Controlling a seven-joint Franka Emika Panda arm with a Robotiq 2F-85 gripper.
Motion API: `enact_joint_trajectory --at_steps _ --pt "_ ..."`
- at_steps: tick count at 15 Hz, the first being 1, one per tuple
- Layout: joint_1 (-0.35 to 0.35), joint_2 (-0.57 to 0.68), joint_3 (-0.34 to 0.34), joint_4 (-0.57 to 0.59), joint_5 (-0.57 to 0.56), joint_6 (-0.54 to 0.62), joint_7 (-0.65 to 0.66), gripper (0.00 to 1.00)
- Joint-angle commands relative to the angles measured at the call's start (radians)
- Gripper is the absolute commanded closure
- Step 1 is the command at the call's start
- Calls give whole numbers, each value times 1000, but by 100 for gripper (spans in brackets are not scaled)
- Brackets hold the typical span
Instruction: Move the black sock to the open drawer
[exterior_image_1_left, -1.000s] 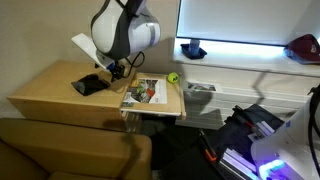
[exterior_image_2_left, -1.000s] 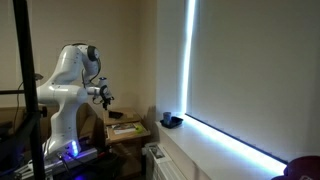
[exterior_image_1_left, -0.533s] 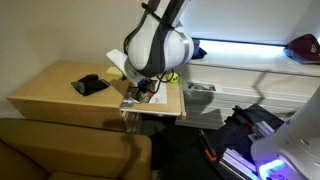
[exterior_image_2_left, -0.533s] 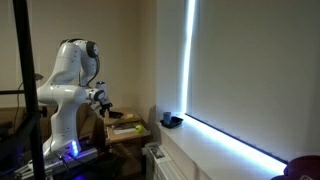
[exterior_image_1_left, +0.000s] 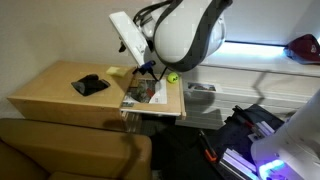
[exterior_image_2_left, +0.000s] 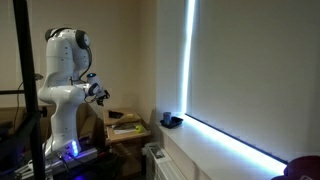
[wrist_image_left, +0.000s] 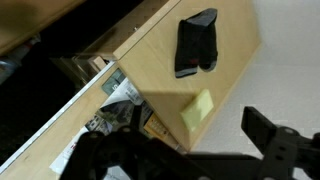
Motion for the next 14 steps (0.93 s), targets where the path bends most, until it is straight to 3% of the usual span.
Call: enact_joint_trajectory --at_steps 1,5,8,11,14 --pt "36 -27 -25 -12 5 -3 11 0" --pt "43 -78 -27 -52 21 -6 23 0" --pt "26 -62 -10 -43 -36 -8 73 0" --pt "31 -28 -16 -14 -110 -61 137 0" --pt "11 -20 -23 -5 -80 -136 124 0"
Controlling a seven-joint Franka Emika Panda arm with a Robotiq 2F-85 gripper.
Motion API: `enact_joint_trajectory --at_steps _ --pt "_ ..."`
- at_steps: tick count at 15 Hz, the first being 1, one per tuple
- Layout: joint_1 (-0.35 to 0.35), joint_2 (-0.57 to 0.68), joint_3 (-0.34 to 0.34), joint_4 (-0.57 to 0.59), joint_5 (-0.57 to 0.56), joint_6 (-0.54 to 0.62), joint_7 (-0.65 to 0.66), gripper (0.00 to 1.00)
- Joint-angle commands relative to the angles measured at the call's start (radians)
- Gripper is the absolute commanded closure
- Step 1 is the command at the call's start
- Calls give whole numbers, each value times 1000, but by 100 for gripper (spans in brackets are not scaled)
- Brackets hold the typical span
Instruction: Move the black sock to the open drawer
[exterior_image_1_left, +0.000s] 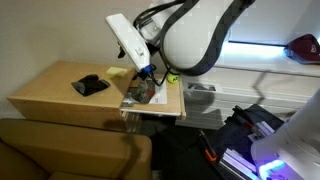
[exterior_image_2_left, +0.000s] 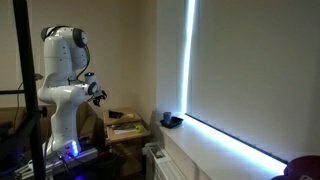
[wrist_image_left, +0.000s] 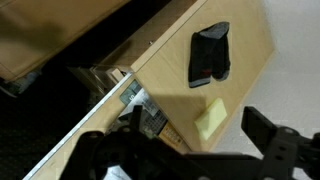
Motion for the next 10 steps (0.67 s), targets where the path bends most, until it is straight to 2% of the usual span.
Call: enact_joint_trajectory --at_steps 1,2,3,4,8,9,10 --pt "6 22 -51 29 56 -104 -24 0" --pt "-21 65 -40 59 14 -146 33 0" --pt "-13 101 -45 88 8 -185 39 0" --pt "19 18 -52 26 72 -137 -24 0" --pt "9 90 -48 73 76 -164 -24 0" --pt "15 102 -76 63 22 -164 17 0" --pt "12 120 -78 71 33 -160 23 0"
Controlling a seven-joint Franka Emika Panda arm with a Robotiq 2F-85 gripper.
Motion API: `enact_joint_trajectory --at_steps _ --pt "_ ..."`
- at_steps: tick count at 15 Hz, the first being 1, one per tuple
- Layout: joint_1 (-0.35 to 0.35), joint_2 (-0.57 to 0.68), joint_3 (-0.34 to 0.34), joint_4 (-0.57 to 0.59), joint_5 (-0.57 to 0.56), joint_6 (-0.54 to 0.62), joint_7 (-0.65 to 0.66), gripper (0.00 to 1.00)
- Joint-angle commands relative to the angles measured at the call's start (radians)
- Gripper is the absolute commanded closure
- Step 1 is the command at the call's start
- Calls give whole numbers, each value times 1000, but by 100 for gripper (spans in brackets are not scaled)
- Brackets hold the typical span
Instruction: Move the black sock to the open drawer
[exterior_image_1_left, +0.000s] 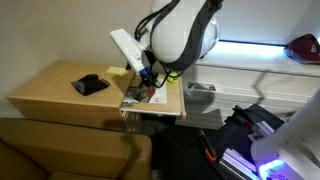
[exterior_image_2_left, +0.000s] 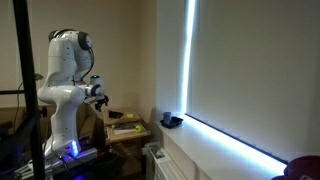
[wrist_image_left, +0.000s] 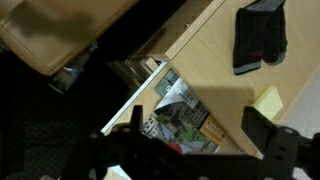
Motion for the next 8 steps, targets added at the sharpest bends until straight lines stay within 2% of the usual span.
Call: enact_joint_trajectory --at_steps 1,2,3,8 --pt "10 19 -11 0 57 17 -33 0" --pt "10 7 -11 -5 69 61 -34 0" --pt "-14 6 36 4 51 72 15 0" --pt "-38 -4 95 10 12 148 109 0"
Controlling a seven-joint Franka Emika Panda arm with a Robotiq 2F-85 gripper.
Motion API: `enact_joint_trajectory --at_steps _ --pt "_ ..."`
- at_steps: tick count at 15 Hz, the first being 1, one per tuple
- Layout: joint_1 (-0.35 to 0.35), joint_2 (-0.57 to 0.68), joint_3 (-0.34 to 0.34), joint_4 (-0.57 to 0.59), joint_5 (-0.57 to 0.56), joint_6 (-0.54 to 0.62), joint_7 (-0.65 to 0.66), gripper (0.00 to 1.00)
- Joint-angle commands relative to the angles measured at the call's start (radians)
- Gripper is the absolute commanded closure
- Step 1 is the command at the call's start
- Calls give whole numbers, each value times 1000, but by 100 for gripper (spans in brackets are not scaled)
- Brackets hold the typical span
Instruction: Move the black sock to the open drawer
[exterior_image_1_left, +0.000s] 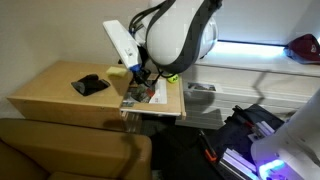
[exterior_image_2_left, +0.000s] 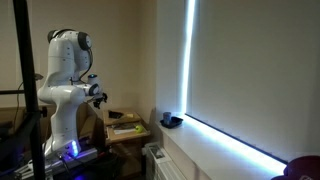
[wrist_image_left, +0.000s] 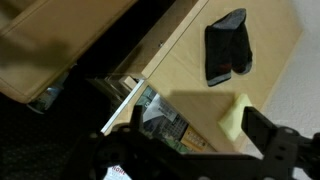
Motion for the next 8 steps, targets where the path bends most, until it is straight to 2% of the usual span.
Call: enact_joint_trajectory --at_steps 1,8 --pt "-3 0 11 1 -4 13 19 0" --pt "-12 0 23 5 -7 29 39 0"
